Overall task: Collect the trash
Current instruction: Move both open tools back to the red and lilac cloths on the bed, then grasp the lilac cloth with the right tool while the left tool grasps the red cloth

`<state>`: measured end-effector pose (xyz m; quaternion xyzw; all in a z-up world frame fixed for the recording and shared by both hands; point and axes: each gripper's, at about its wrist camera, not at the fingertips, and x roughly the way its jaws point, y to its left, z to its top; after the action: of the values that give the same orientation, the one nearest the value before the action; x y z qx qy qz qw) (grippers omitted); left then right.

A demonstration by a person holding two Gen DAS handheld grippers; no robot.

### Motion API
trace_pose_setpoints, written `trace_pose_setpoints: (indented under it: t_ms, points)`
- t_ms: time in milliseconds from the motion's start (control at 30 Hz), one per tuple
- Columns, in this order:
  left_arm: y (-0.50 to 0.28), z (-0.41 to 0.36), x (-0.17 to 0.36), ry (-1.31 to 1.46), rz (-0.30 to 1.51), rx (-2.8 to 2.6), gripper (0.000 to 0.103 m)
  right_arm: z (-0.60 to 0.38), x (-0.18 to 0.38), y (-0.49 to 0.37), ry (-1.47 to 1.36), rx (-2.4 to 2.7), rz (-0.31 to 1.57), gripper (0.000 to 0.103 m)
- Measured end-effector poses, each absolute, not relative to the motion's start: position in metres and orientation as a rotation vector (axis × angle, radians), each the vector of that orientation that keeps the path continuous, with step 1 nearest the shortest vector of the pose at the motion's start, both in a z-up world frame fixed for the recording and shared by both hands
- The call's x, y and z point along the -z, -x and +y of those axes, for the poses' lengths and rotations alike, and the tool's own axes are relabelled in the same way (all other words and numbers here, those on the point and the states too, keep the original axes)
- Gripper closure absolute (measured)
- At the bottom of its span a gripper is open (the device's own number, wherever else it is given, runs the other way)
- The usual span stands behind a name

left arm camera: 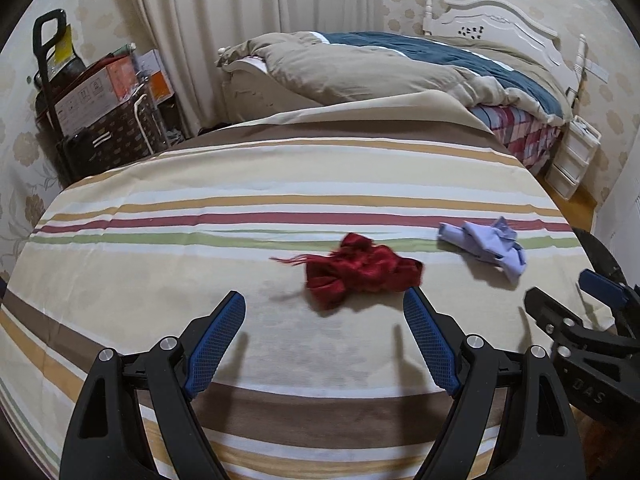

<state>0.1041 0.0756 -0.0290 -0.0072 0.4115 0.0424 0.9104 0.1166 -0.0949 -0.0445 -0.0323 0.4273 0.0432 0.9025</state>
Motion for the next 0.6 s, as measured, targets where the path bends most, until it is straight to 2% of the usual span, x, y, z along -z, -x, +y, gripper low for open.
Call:
trace_pose_setpoints:
  t_ms: [367, 433, 533, 600]
  points:
    - [-0.110, 0.091, 0.032, 0.050, 0.870, -0.090, 0.022, -0.061, 0.048, -0.146, 0.102, -0.137, 0.897, 0.024]
    - [-0.111, 0.090, 0.032, 0.049, 0.873, -0.089, 0.022, -0.058, 0.048, -0.149, 0.101, -0.144, 0.894, 0.026]
    - [-0.111, 0.090, 0.033, 0.047, 0.876, -0.084, 0.022, -0.053, 0.049, -0.154, 0.117, -0.153, 0.897, 0.038]
    - [-0.111, 0.089, 0.033, 0.047, 0.877, -0.079, 0.022, -0.051, 0.048, -0.154, 0.122, -0.165, 0.891, 0.051]
